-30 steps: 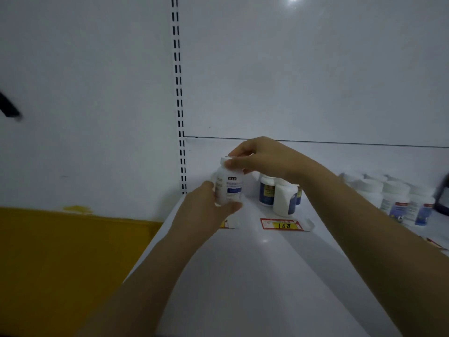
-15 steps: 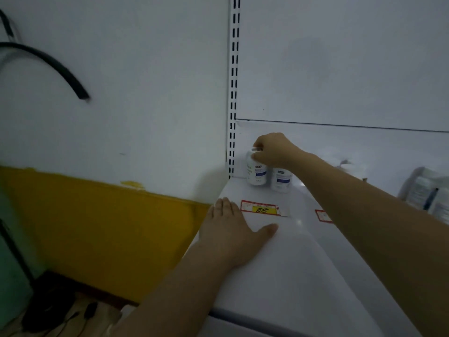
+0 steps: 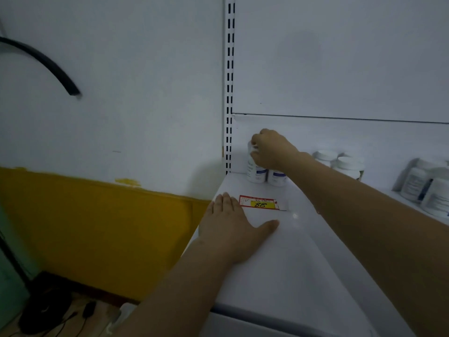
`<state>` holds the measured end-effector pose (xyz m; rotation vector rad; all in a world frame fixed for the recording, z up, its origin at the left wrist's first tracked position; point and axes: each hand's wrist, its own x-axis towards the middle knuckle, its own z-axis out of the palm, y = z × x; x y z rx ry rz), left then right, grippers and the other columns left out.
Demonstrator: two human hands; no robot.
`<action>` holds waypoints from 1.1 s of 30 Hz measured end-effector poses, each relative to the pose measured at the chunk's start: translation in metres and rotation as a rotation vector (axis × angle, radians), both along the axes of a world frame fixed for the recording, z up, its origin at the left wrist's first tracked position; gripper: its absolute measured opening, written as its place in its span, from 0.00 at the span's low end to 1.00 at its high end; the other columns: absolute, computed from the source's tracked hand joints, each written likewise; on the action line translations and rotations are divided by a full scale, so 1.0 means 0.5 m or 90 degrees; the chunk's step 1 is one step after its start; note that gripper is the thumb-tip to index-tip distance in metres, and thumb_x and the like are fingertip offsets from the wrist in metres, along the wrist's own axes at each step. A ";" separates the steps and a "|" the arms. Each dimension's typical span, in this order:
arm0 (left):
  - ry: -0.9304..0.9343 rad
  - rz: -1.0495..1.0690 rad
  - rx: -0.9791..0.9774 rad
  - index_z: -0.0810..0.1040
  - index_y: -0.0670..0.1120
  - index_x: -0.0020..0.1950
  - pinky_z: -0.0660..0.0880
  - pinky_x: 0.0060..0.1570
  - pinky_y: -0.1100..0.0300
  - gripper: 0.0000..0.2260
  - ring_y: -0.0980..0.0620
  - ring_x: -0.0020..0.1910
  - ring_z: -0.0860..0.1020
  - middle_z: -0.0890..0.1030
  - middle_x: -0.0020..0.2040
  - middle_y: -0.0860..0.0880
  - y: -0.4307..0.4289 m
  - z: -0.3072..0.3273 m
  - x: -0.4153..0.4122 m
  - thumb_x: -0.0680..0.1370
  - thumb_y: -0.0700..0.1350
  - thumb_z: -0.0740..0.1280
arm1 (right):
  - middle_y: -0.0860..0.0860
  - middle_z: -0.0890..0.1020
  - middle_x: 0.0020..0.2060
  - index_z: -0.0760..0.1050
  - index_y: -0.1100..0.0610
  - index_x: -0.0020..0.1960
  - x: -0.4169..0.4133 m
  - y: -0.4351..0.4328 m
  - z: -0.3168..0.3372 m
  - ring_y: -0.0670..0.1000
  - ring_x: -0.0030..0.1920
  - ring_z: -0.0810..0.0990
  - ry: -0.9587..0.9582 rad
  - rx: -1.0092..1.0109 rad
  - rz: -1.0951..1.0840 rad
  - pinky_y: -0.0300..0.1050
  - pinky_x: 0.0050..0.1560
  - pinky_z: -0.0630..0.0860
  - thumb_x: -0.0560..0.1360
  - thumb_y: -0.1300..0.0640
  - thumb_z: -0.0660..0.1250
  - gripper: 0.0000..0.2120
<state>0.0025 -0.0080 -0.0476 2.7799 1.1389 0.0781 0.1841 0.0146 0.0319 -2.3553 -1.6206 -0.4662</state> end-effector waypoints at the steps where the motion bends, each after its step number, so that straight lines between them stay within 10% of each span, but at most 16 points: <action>1: -0.001 -0.001 0.001 0.42 0.42 0.78 0.42 0.74 0.51 0.47 0.47 0.77 0.44 0.45 0.78 0.44 0.000 0.000 0.000 0.70 0.75 0.44 | 0.60 0.74 0.55 0.74 0.65 0.58 -0.002 -0.004 0.005 0.57 0.51 0.73 -0.003 -0.006 -0.004 0.44 0.49 0.69 0.79 0.56 0.60 0.14; 18: -0.096 -0.205 -0.012 0.42 0.44 0.78 0.44 0.74 0.51 0.45 0.48 0.77 0.44 0.45 0.79 0.46 -0.192 0.072 0.130 0.72 0.73 0.48 | 0.58 0.74 0.64 0.70 0.59 0.68 0.097 -0.308 0.090 0.56 0.64 0.72 0.041 0.037 -0.107 0.46 0.61 0.70 0.79 0.52 0.60 0.20; 33: 0.011 -0.113 -0.040 0.39 0.42 0.77 0.41 0.73 0.55 0.45 0.50 0.77 0.43 0.42 0.78 0.45 -0.239 0.021 0.160 0.72 0.73 0.45 | 0.61 0.76 0.58 0.69 0.61 0.64 0.129 -0.315 0.006 0.59 0.55 0.76 0.103 0.007 -0.112 0.48 0.50 0.73 0.80 0.49 0.61 0.19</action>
